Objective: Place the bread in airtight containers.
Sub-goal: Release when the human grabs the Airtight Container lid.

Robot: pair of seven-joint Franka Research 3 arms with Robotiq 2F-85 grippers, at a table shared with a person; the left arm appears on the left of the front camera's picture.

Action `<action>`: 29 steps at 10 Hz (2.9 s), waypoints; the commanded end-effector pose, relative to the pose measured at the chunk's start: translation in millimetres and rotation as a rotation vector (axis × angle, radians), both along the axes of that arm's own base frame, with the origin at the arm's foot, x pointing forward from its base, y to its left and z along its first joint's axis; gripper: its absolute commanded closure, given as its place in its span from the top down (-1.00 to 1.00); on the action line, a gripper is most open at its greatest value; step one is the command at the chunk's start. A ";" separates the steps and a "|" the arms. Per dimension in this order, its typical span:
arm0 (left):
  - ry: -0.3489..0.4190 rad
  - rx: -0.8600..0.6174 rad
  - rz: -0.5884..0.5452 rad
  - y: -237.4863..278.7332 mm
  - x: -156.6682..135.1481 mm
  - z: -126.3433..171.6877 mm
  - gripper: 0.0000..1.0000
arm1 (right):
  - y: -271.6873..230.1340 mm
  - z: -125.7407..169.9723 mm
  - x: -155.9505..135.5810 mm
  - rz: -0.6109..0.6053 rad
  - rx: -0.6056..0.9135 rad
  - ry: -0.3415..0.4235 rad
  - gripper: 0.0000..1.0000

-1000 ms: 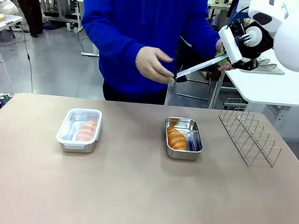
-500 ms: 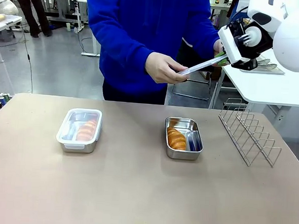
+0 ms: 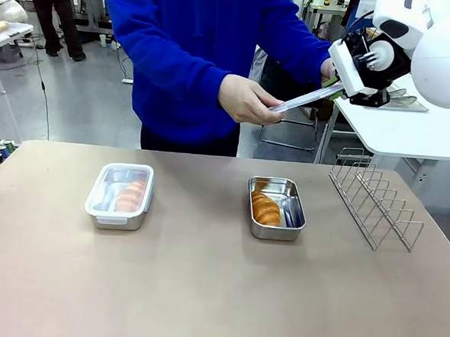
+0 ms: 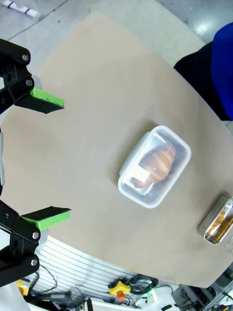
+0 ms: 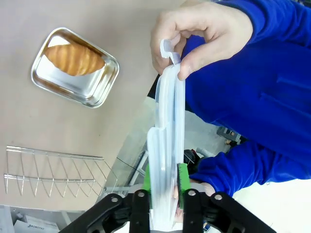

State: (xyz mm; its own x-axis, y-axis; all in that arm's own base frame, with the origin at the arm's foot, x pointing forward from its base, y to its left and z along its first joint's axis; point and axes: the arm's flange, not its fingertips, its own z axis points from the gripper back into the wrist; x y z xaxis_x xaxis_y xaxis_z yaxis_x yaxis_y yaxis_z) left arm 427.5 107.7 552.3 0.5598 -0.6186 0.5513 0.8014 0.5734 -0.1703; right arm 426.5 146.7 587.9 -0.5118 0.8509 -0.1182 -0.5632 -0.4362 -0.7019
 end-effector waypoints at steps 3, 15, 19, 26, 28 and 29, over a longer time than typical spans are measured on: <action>-0.002 -0.015 -0.006 -1.6 -0.1 2.0 1.00 | -7.5 49.2 -17.9 -0.017 0.171 0.068 1.00; -0.002 -0.015 -0.006 -1.6 -0.1 2.0 1.00 | -244.8 113.9 -59.8 -0.397 0.943 0.334 1.00; -0.002 -0.015 -0.006 -1.6 -0.1 2.0 1.00 | -244.8 113.9 -59.8 -0.397 0.943 0.334 1.00; -0.002 -0.015 -0.006 -1.6 -0.1 2.0 1.00 | -244.8 113.9 -59.8 -0.397 0.943 0.334 1.00; -0.002 -0.015 -0.006 -1.6 -0.1 2.0 1.00 | -244.8 113.9 -59.8 -0.397 0.943 0.334 1.00; -0.002 -0.015 -0.006 -1.6 -0.1 2.0 1.00 | -244.8 113.9 -59.8 -0.397 0.943 0.334 1.00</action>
